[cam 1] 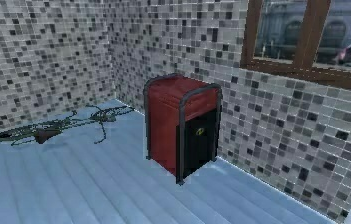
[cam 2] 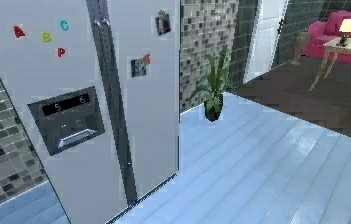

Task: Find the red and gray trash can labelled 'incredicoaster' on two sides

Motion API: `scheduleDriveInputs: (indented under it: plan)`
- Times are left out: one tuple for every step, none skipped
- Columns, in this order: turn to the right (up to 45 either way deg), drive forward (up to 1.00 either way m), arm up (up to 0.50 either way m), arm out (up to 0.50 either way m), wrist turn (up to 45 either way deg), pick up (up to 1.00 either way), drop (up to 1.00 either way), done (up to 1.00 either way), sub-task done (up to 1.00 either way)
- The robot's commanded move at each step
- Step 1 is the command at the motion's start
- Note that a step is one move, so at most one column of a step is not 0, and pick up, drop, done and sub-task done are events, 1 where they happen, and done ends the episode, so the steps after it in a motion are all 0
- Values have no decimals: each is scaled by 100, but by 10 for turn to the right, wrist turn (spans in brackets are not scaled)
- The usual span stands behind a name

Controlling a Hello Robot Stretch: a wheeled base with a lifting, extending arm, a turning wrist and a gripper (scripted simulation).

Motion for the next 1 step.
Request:
scheduleDriveInputs:
  plan:
    - [-180,0,0,0,0,0,0,0,0]
